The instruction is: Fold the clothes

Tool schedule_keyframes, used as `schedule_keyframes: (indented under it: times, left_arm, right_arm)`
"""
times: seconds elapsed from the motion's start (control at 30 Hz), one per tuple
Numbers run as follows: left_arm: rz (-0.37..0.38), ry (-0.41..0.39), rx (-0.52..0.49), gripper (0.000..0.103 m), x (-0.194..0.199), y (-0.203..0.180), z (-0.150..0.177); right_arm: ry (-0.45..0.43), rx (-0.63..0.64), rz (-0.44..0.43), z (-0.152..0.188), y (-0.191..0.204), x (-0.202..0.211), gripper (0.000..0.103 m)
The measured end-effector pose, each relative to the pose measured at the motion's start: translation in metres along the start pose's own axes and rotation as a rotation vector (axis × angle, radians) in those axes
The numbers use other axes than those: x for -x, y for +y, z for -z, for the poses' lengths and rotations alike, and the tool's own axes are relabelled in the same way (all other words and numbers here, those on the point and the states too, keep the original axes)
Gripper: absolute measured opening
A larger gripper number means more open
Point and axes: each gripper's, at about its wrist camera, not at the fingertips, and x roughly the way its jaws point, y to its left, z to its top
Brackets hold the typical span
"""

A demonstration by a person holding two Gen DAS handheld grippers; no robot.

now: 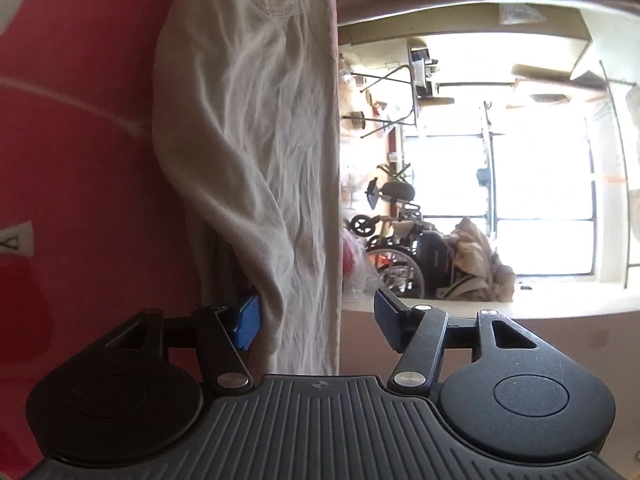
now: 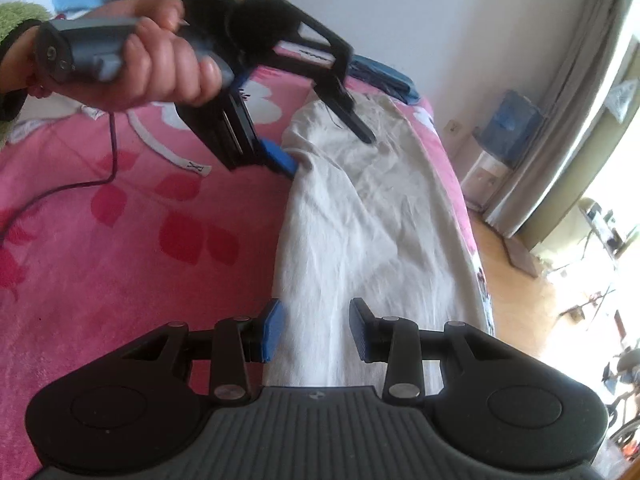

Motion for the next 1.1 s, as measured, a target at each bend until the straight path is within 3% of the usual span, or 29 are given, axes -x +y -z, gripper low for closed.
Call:
schedule_keyframes:
  times: [0.1,0.23,0.5,0.53,0.6,0.7,0.83,1.1]
  left_arm:
    - [-0.044,-0.004,0.027,0.059,-0.003,0.010,0.003]
    - [-0.093,-0.004,0.040,0.059,-0.006,0.020,0.007]
    - [-0.040,-0.017,0.047,0.060,0.012,0.001,0.017]
    - [-0.029,-0.017,0.048,0.060,0.013,-0.001,0.018]
    - [-0.012,-0.017,0.042,0.060,0.014,-0.004,0.022]
    - [-0.009,-0.016,0.026,0.060,0.011,-0.005,0.023]
    - [-0.022,-0.013,0.008,0.060,0.005,-0.001,0.022]
    - [-0.064,-0.043,-0.031,0.060,0.016,0.003,0.019]
  right_arm:
    - [0.002,-0.018,-0.023,0.001,-0.001,0.000,0.039]
    - [-0.010,0.076,-0.042,-0.003,0.014,-0.008,0.039]
    - [0.032,0.139,0.000,-0.003,0.029,-0.029,0.036]
    - [0.037,0.136,0.006,-0.001,0.029,-0.029,0.034]
    - [0.036,0.120,0.022,0.003,0.023,-0.026,0.014]
    - [0.014,0.030,0.037,0.005,0.004,-0.014,0.003]
    - [-0.011,-0.051,0.042,0.006,-0.016,0.004,0.002]
    - [-0.025,0.023,0.036,0.009,-0.010,0.015,0.002]
